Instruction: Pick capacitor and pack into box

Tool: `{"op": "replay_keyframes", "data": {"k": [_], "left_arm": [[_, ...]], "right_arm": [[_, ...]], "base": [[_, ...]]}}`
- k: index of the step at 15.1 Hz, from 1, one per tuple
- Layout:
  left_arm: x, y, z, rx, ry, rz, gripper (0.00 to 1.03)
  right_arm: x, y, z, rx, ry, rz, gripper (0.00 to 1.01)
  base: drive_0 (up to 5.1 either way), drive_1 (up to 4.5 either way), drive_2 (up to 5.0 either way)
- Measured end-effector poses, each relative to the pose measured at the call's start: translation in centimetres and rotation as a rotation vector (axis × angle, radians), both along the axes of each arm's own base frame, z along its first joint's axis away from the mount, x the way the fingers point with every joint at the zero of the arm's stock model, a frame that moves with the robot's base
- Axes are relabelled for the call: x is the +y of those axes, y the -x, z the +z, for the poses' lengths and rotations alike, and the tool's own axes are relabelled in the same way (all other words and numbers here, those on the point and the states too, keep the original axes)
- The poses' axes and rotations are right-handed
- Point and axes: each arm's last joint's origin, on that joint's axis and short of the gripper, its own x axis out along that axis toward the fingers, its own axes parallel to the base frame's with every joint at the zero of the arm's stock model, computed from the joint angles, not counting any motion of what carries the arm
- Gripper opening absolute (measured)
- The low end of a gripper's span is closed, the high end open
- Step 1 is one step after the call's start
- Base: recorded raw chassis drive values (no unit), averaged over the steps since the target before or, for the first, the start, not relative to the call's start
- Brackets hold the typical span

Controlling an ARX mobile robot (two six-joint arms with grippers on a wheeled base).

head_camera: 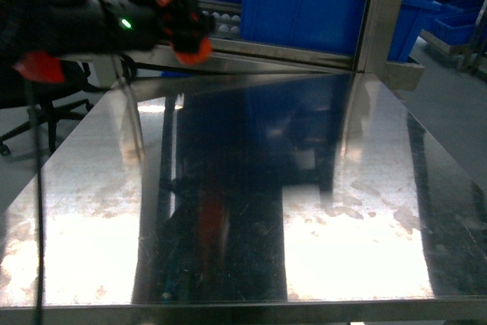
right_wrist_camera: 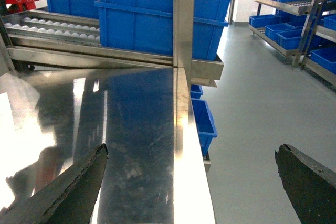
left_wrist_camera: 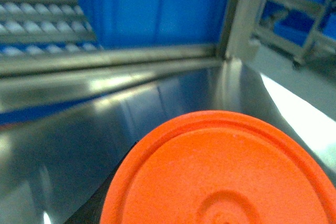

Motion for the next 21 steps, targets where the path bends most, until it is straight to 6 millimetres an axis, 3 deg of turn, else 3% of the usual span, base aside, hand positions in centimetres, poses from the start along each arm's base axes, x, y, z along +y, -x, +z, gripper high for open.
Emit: {"op": "replay_keyframes", "data": {"k": [1,2,4,6,8,11,12,16,21], "left_arm": [[2.4,2.0,2.1,-0.083,0.025,0.069,0.44],[4.6,4.0,2.7,-0.113,0.029,0.136,0.44],[8.4,8.2,1.2,-0.060,0.024,0.259,0.44],[10.6,10.9,1.8,-0.047,0.037,0.309,0.44],[11.0,11.3,2.9,-0.083,0.057,0.322,0.44],[10.6,11.2,2.5,-0.080,0.055,0.321,0.44],[10.0,11.9,2.5,-0.143,0.043,0.419,0.44],[9.6,18.5,0.1,-0.141,0.024,0.491,0.44],[9.6,23.9,-1.5,-0.129,0.020,0.496,0.44]], "right_arm": [[0.0,0.0,0.0,0.000,0.000,0.000,0.98],[0.0,0.0,0.0,-0.001,0.000,0.000,0.98],[0.0,0.0,0.0,0.000,0.000,0.000,0.98],[0.0,0.0,0.0,0.000,0.000,0.000,0.98],[0.0,0.0,0.0,0.000,0.000,0.000,0.98],[0.0,0.0,0.0,0.000,0.000,0.000,0.98],[0.0,0.0,0.0,-0.001,0.000,0.000,0.98],[0.0,0.0,0.0,0.000,0.000,0.000,0.98],[0.0,0.0,0.0,0.000,0.000,0.000,0.98]], "base": [[0.0,0.00,0.0],[0.0,0.00,0.0],[0.0,0.00,0.0],[0.0,0.00,0.0],[0.0,0.00,0.0],[0.0,0.00,0.0],[0.0,0.00,0.0],[0.0,0.00,0.0],[0.0,0.00,0.0]]}}
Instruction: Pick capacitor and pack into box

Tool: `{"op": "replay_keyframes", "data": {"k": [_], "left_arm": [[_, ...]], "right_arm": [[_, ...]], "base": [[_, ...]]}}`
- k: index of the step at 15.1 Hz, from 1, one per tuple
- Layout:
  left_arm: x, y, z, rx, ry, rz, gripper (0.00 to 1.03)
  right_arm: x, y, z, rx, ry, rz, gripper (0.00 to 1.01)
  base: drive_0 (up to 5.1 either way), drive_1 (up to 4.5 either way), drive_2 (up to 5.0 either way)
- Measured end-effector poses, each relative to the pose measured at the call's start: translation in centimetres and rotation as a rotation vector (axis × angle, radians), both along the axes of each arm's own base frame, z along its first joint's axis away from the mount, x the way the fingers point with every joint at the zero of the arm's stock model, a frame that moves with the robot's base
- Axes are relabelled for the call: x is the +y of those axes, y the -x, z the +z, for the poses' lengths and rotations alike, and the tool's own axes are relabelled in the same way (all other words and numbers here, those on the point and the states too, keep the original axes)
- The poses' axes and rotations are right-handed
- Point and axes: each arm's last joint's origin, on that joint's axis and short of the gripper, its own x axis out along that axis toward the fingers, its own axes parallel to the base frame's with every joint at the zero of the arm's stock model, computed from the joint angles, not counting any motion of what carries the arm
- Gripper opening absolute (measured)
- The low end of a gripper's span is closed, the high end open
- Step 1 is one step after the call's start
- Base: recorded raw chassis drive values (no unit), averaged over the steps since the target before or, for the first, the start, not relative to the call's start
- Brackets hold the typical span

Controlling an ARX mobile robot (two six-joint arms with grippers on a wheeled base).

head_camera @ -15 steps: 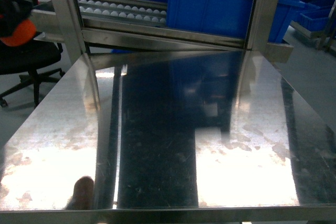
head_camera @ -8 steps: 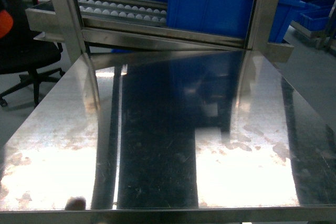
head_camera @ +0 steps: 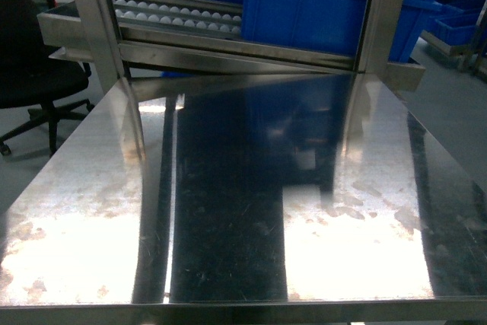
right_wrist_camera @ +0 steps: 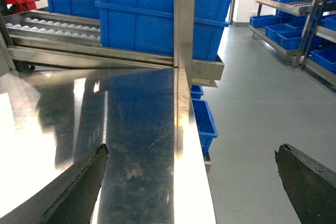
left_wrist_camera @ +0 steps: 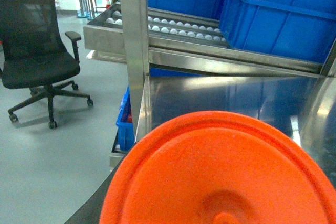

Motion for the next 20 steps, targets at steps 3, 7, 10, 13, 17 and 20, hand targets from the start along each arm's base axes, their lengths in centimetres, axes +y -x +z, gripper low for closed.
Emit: {"op": "replay_keyframes", "data": {"k": [3,7,10,13,17,20], "left_arm": [[0.0,2.2,-0.4,-0.002,0.000,0.000,0.44],[0.0,4.5,-2.1,0.026,0.000,0.000,0.44],[0.0,5.6,-1.4,-0.007,0.000,0.000,0.44],[0.0,6.6,-1.0,-0.018,0.000,0.000,0.44],[0.0,7.6,-0.8,-0.025,0.000,0.000,0.44],[0.0,8.2,-0.8,-0.026,0.000,0.000,0.44]], "right_arm": [[0.0,0.0,0.0,0.000,0.000,0.000,0.98],[0.0,0.0,0.0,0.000,0.000,0.000,0.98],[0.0,0.0,0.0,0.000,0.000,0.000,0.98],[0.0,0.0,0.0,0.000,0.000,0.000,0.98],[0.0,0.0,0.0,0.000,0.000,0.000,0.98],[0.0,0.0,0.0,0.000,0.000,0.000,0.98]], "base": [[0.0,0.00,0.0],[0.0,0.00,0.0],[0.0,0.00,0.0],[0.0,0.00,0.0],[0.0,0.00,0.0],[0.0,0.00,0.0]]}}
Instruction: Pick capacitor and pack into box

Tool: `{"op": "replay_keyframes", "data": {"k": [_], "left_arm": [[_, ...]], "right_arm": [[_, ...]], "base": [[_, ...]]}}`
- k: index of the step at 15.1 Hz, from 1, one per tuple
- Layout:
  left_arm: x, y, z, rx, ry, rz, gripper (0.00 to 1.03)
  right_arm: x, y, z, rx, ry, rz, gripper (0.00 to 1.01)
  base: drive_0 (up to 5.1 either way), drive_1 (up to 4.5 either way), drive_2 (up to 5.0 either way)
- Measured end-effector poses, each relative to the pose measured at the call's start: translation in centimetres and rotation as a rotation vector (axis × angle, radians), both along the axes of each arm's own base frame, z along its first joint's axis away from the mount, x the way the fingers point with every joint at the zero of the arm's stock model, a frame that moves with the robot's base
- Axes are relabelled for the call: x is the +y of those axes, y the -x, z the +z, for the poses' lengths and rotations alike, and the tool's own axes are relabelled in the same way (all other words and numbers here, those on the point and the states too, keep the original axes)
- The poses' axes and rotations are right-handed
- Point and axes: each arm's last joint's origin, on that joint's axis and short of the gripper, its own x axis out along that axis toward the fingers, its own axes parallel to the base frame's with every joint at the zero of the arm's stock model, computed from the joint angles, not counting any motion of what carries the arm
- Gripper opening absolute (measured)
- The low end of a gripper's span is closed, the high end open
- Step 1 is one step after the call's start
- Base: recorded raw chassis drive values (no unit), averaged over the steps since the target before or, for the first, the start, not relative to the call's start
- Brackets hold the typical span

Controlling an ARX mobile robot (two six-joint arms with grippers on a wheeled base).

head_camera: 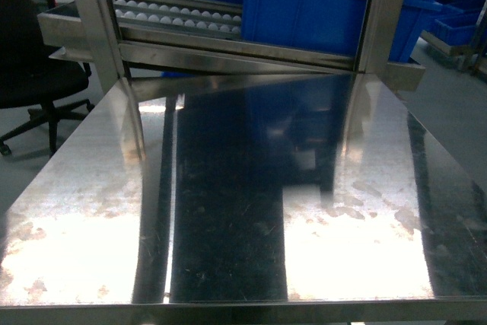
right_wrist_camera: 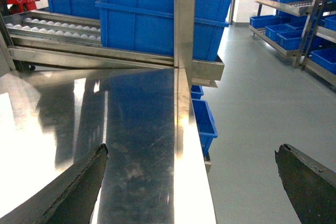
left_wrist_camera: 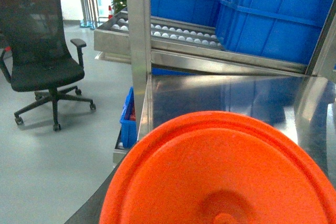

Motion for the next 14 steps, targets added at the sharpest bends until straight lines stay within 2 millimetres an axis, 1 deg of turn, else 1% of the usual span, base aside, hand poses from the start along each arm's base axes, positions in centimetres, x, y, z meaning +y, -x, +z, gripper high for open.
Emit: {"op": "replay_keyframes", "data": {"k": [2,5,6,7,8,14], "left_arm": [[0.0,0.7,0.0,-0.003,0.000,0.000,0.44],[0.0,0.9,0.0,-0.003,0.000,0.000,0.44],[0.0,1.2,-0.2,0.011,0.000,0.000,0.44],[0.0,1.8,-0.7,0.055,0.000,-0.003,0.44],[0.0,2.0,-0.3,0.005,0.000,0.000,0.44],[0.0,2.0,-0.4,0.013,-0.003,0.000,0.44]], "right_arm": [[0.0,0.0,0.0,0.000,0.000,0.000,0.98],[0.0,0.0,0.0,0.000,0.000,0.000,0.98],[0.0,0.0,0.0,0.000,0.000,0.000,0.98],[0.0,0.0,0.0,0.000,0.000,0.000,0.98],[0.0,0.0,0.0,0.000,0.000,0.000,0.98],[0.0,0.0,0.0,0.000,0.000,0.000,0.98]], "base": [[0.0,0.00,0.0],[0.0,0.00,0.0],[0.0,0.00,0.0],[0.0,0.00,0.0],[0.0,0.00,0.0],[0.0,0.00,0.0]]}}
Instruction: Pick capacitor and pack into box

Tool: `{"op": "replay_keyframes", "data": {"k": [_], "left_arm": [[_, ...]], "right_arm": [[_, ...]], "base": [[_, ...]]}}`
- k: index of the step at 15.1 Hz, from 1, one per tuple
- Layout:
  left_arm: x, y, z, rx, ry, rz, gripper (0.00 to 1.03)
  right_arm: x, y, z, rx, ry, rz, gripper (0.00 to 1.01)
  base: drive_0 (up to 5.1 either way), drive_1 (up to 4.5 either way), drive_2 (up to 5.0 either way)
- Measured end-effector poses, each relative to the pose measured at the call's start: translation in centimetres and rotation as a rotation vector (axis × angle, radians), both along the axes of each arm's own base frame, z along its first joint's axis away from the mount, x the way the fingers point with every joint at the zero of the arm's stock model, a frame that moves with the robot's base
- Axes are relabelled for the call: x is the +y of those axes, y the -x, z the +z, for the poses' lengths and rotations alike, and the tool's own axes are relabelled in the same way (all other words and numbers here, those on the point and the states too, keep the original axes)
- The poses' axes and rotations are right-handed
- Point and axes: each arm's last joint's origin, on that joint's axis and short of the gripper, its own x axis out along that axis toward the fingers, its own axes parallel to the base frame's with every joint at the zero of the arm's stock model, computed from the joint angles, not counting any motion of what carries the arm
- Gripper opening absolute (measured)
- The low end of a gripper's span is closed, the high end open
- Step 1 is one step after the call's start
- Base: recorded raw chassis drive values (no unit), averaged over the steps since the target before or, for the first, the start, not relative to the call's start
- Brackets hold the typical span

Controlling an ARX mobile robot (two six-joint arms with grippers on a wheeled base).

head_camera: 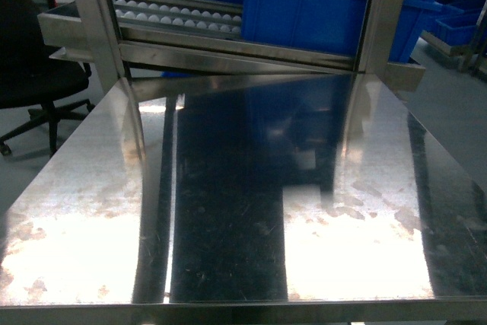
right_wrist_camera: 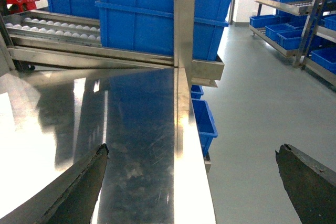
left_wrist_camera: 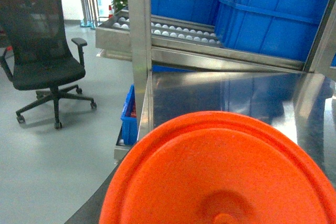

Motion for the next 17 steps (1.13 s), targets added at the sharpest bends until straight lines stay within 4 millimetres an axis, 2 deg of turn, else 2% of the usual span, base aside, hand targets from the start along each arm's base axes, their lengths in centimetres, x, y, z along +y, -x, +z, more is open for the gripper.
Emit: {"op": "replay_keyframes", "data": {"k": [17], "left_arm": [[0.00,0.00,0.01,-0.001,0.000,0.000,0.44]], "right_arm": [[0.00,0.00,0.01,-0.002,0.000,0.000,0.98]], "base": [[0.0,0.00,0.0]]}}
